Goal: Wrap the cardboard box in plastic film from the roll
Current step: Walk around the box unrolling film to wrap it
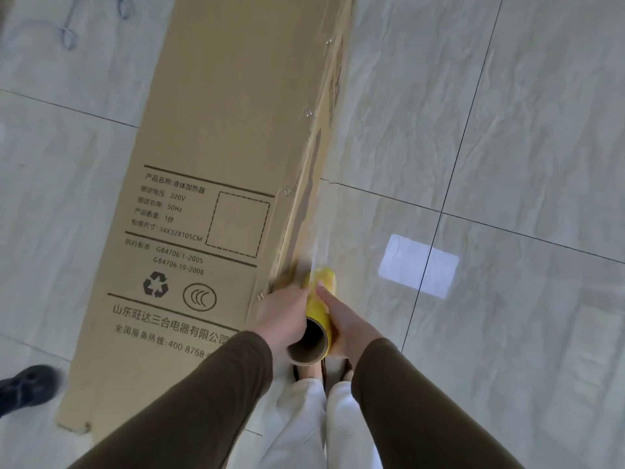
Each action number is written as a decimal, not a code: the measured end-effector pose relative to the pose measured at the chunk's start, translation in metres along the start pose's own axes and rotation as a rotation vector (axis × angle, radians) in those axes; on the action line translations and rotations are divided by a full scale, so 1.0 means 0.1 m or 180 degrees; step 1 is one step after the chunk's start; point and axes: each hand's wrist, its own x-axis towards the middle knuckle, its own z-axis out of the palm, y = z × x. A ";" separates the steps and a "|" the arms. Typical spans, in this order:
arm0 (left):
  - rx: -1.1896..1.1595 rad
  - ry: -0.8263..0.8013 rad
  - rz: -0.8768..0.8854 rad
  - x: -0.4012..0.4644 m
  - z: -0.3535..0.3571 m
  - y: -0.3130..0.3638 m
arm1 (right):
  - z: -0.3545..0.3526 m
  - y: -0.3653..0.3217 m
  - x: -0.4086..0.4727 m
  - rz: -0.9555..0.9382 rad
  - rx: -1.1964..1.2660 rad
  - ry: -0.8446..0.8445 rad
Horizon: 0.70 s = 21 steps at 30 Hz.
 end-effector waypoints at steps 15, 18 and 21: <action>-0.3501 0.0189 -0.1440 -0.83 0.96 -0.09 | -0.20 1.14 0.20 0.0090 0.1716 0.0329; -0.2134 0.0100 -0.0793 -0.87 0.90 -0.26 | -0.24 1.42 0.30 0.0008 0.1017 0.0648; -0.0764 -0.0028 -0.0106 -0.93 0.90 -0.30 | -0.27 1.44 0.38 -0.0546 0.0644 0.1218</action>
